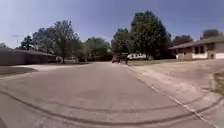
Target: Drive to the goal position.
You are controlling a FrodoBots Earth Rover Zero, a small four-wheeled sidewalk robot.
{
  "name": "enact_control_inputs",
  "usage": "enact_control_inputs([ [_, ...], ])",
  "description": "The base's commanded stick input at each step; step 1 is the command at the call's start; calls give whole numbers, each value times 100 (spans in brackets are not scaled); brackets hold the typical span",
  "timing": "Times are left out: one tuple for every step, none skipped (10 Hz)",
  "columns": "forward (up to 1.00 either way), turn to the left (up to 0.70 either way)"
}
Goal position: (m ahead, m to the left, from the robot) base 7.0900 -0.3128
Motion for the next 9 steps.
enact_control_inputs([
  [70,-23],
  [70,-7],
  [70,0],
  [70,0],
  [70,0],
  [70,0],
  [70,0],
  [70,0],
  [70,0],
])
